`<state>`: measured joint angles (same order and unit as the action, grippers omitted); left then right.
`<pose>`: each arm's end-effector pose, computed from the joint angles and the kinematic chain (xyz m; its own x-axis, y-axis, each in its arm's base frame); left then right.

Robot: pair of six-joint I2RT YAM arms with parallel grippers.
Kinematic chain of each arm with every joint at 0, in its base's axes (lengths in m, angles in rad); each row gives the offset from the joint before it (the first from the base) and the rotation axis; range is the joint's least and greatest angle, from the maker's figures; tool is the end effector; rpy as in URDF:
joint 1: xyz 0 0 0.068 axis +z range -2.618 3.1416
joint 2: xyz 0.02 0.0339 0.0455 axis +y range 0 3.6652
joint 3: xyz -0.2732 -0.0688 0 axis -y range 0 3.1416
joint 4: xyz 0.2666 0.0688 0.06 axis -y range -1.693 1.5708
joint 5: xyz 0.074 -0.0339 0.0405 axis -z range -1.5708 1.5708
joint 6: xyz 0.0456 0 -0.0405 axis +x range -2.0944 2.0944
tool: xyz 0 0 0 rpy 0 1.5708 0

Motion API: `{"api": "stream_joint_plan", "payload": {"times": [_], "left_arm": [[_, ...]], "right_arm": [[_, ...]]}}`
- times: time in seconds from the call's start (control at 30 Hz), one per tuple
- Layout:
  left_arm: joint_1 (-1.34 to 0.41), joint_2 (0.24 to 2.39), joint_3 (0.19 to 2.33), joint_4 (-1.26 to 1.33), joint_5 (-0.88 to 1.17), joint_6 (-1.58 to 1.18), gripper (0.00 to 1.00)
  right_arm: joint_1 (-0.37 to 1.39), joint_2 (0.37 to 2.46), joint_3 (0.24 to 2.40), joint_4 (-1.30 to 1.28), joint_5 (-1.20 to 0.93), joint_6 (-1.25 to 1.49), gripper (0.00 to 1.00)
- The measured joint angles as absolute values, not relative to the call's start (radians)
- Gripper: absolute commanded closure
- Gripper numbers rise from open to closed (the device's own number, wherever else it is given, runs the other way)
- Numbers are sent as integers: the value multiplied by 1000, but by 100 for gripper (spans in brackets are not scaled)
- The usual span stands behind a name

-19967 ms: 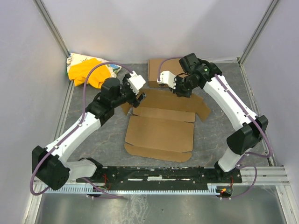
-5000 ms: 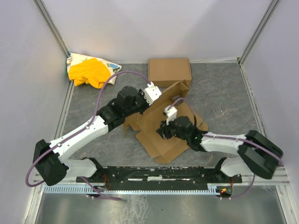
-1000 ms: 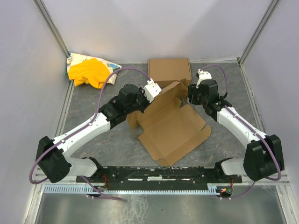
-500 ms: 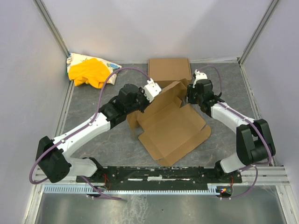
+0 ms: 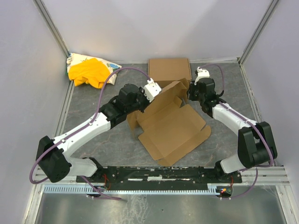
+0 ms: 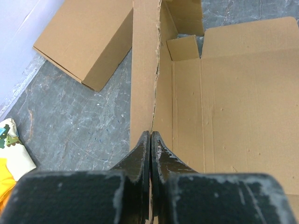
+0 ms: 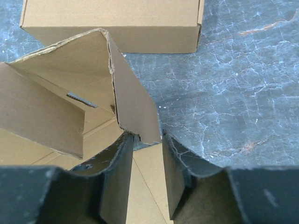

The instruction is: Fold the paper box

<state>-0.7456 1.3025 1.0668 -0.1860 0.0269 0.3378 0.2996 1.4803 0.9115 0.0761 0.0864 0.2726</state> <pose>0.2416 -0.2247 0.3241 -0.0530 0.4999 -0.8645 0.7565 0.5852 0.2920 0.3427 0.1017 0.2360 -0.4949 0.1279 -0.8595 -0.0915 0.9759 0.1979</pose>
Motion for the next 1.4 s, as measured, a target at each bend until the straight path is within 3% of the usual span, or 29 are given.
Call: {"api": "stream_joint_plan", "payload": {"times": [0.17,0.37,0.83,0.9,1.0,1.1,1.4], "left_arm": [[-746,1306,1067,-186,27,338,97],[-746,1314,1070,-186,19,338,96],[-746,1340,1085,-192,-11,338,94],[-748,1346,1090,-194,-19,338,94],[-751,1353,1092,-196,-26,338,94],[-755,1354,1093,-200,-27,338,94],[-755,1354,1096,-204,-27,338,94]], "right_arm": [[299,1496,912,96,50,273,60],[299,1547,929,93,23,275,80],[299,1474,951,35,35,280,85],[299,1467,960,22,29,280,82],[299,1457,961,4,20,281,65],[299,1456,966,-26,6,269,54],[299,1475,974,-15,-1,264,50]]}}
